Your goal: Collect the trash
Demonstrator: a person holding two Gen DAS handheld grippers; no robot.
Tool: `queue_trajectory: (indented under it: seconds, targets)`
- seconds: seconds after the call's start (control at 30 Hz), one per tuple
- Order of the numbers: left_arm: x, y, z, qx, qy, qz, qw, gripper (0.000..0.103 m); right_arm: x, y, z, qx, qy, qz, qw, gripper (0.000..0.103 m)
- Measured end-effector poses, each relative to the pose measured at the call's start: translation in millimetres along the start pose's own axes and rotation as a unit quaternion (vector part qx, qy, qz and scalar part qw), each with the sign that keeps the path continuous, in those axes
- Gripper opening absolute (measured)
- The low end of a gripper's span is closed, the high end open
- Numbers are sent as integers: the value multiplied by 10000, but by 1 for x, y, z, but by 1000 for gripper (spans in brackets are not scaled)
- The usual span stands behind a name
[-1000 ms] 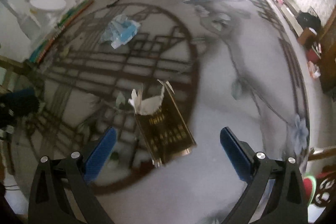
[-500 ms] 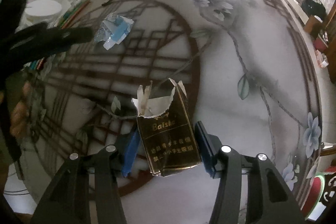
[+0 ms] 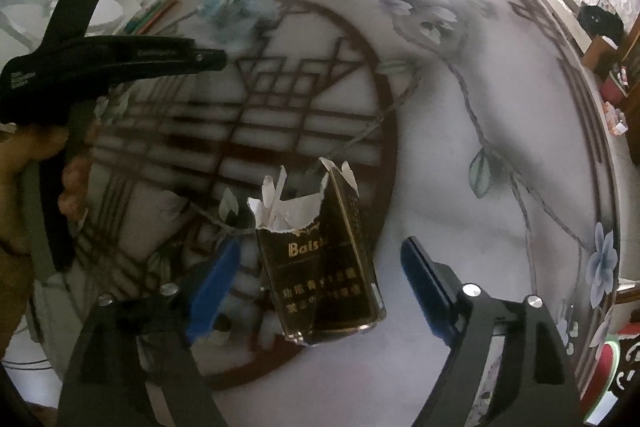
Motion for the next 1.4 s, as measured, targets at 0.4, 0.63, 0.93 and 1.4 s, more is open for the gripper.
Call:
queue_trajectory:
  seconds: [0.4,0.63,0.93,1.4]
  targets:
    - [6,-4,6,-40,-38,115,9999,62,0,4,2,133,13,114,9998,49]
    - [5,4,6,188,-72,139,9997,76,7,7,7,0,-82,-13,10000,49]
    - [9,11,-21,456,-315,147,9984,83,11,8,12,-180,-142,-133,9996,50]
    - [-30,-5,-72,593,-104,21,9982,61,7,0,12,-356,-164,-219,9990,51]
Point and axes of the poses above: each gripper's, at about its wrist camera, not at the fingertips, and x roughly against the way its jaws point, y to its left, z to its underside, the point moved 7 cm from there along -x, roughly the way its jaws point, and after that the axes turned 8 degrees about -z, right-handed, at the moved point
